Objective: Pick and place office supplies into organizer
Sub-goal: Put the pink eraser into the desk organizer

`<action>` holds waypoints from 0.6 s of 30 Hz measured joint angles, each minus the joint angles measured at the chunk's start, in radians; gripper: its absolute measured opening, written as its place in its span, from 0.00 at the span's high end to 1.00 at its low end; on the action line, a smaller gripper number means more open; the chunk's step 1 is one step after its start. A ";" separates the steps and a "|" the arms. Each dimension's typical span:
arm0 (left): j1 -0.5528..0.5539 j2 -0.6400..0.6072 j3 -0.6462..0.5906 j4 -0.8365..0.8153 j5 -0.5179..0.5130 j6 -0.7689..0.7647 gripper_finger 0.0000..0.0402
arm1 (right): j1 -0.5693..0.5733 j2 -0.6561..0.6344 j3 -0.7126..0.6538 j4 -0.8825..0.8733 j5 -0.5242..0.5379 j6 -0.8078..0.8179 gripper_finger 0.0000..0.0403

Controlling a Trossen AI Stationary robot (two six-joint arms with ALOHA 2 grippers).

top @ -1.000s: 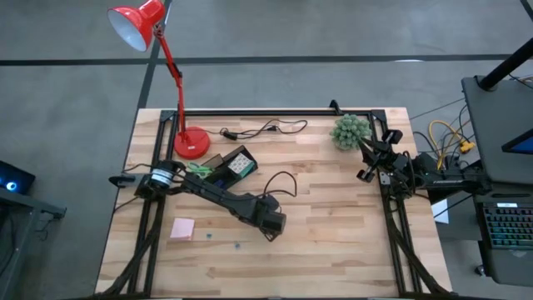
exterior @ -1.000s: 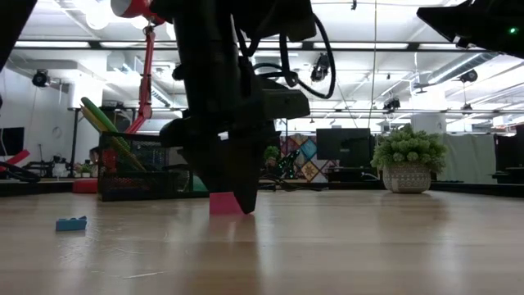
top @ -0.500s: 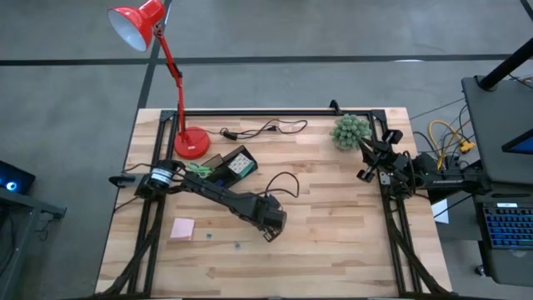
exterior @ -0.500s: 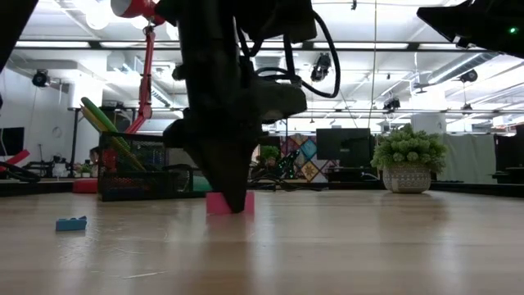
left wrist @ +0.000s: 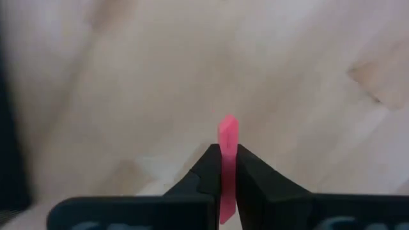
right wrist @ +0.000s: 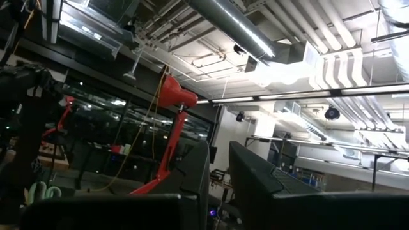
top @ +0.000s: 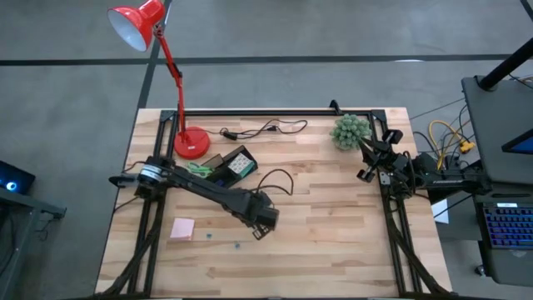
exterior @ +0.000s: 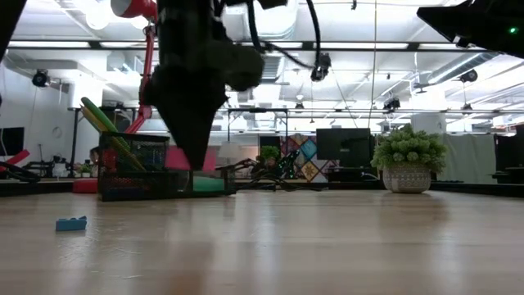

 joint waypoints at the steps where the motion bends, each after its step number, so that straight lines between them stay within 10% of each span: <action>1: 0.000 -0.013 0.000 -0.014 -0.028 -0.008 0.99 | 0.000 0.000 0.000 0.000 0.000 -0.005 0.87; 18: 0.017 -0.070 -0.039 -0.209 -0.257 -0.026 0.99 | 0.000 0.000 0.000 0.000 0.000 -0.011 0.87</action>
